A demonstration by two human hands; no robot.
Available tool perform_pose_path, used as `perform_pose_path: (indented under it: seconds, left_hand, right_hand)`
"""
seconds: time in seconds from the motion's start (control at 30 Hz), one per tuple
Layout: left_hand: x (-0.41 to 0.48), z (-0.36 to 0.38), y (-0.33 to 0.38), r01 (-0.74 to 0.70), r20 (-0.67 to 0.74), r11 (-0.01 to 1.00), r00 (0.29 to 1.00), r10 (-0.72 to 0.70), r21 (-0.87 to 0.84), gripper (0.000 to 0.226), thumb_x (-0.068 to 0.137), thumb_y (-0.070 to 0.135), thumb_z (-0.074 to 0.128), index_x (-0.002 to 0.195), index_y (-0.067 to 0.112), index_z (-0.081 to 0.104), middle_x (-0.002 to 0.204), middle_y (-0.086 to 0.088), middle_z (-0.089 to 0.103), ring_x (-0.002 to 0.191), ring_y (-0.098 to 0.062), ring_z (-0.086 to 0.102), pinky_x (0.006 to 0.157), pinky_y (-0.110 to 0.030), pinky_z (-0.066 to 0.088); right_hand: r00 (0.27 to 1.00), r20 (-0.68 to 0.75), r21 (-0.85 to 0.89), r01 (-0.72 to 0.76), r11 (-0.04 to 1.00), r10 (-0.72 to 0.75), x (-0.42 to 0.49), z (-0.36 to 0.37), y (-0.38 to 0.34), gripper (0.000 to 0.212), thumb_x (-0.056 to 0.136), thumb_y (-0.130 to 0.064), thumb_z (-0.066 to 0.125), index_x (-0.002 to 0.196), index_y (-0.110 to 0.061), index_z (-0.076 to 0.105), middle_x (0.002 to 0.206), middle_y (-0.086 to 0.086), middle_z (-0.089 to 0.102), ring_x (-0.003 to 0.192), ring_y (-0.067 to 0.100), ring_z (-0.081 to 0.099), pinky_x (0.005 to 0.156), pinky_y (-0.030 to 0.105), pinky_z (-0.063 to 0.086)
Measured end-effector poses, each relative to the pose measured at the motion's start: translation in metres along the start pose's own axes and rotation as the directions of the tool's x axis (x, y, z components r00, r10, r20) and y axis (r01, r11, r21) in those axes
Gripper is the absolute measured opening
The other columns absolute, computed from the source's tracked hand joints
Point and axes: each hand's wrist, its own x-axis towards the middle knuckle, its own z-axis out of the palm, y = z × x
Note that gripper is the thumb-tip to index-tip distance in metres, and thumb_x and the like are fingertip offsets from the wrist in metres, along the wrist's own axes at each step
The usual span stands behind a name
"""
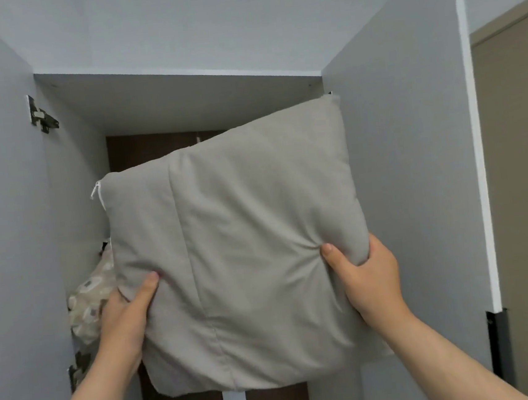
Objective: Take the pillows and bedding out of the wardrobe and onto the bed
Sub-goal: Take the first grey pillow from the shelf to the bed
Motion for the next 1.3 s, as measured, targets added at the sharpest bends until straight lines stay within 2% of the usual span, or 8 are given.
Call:
perform_pose_path:
  seconds: [0.17,0.23,0.37,0.53,0.73,0.87,1.07,1.3]
  left_hand:
    - [-0.036,-0.017,-0.002,0.053,0.015,0.997,0.999,-0.053,-0.051,0.075,0.059,0.051,0.079,0.123,0.018,0.058,0.121,-0.002,0.064,0.106,-0.022,0.060,0.092,-0.039,0.045]
    - [-0.052,-0.016,-0.001,0.006,0.043,0.998,0.999,-0.003,-0.068,0.058,0.071,0.036,0.078,0.122,0.017,0.057,0.119,-0.002,0.063,0.105,-0.020,0.059,0.088,-0.035,0.045]
    - [-0.103,0.003,0.005,0.022,0.124,0.994,0.992,-0.008,-0.109,0.054,0.070,0.040,0.078,0.117,0.022,0.057,0.112,0.003,0.063,0.097,-0.014,0.061,0.085,-0.035,0.047]
    - [-0.170,0.061,0.045,0.060,0.280,0.973,0.960,0.005,-0.223,0.055,0.065,0.039,0.081,0.112,0.024,0.057,0.108,0.003,0.064,0.095,-0.012,0.062,0.083,-0.035,0.050]
    - [-0.286,0.143,0.111,0.114,0.478,0.942,0.877,0.054,-0.315,0.044,0.071,0.034,0.079,0.107,0.025,0.056,0.102,0.003,0.064,0.096,-0.019,0.062,0.082,-0.032,0.047]
    - [-0.389,0.199,0.165,0.179,0.618,0.918,0.782,0.085,-0.354,0.039,0.073,0.033,0.077,0.104,0.022,0.055,0.099,0.002,0.061,0.089,-0.017,0.058,0.072,-0.025,0.043]
    - [-0.539,0.269,0.212,0.274,0.786,0.885,0.599,0.150,-0.378,0.044,0.069,0.040,0.079,0.101,0.017,0.059,0.100,-0.002,0.065,0.088,-0.020,0.062,0.073,-0.028,0.046]
    - [-0.715,0.349,0.251,0.400,0.950,0.875,0.257,0.179,-0.273,0.050,0.068,0.050,0.075,0.102,0.017,0.061,0.100,0.001,0.065,0.090,-0.020,0.062,0.076,-0.032,0.047]
  right_hand:
    - [0.990,-0.101,-0.107,-0.109,0.988,0.098,-0.070,-0.034,-0.022,0.025,0.071,-0.040,0.078,0.085,-0.031,0.060,0.093,-0.004,0.068,0.081,-0.002,0.063,0.071,0.030,0.050]
    - [0.985,-0.131,-0.151,-0.129,0.980,0.110,-0.095,-0.049,-0.034,0.030,0.068,-0.042,0.077,0.086,-0.029,0.056,0.096,0.001,0.063,0.078,-0.007,0.059,0.067,0.023,0.045]
    - [0.965,-0.242,-0.280,-0.169,0.945,0.101,-0.138,-0.106,-0.068,0.040,0.058,-0.055,0.067,0.090,-0.036,0.051,0.102,-0.005,0.059,0.087,-0.005,0.058,0.070,0.020,0.043]
    - [0.913,-0.408,-0.373,-0.153,0.915,-0.014,-0.169,-0.204,-0.133,0.045,0.074,-0.027,0.077,0.108,-0.034,0.049,0.101,-0.023,0.057,0.083,-0.019,0.056,0.071,0.013,0.041]
    - [0.796,-0.588,-0.493,-0.208,0.845,-0.147,-0.219,-0.340,-0.206,0.049,0.067,-0.042,0.068,0.111,-0.025,0.052,0.101,-0.019,0.061,0.084,-0.014,0.058,0.068,0.011,0.042]
    - [0.712,-0.656,-0.576,-0.261,0.775,-0.248,-0.264,-0.441,-0.259,0.048,0.071,-0.043,0.067,0.111,-0.023,0.052,0.100,-0.019,0.059,0.082,-0.016,0.057,0.065,0.005,0.042]
    - [0.586,-0.749,-0.605,-0.417,0.678,-0.309,-0.337,-0.560,-0.315,0.035,0.082,-0.036,0.070,0.109,-0.026,0.050,0.098,-0.021,0.058,0.089,-0.007,0.056,0.073,0.016,0.042]
    - [0.382,-0.830,-0.552,-0.671,0.496,-0.407,-0.420,-0.667,-0.370,0.039,0.081,-0.040,0.069,0.107,-0.018,0.051,0.092,-0.013,0.056,0.089,0.015,0.054,0.077,0.028,0.038]
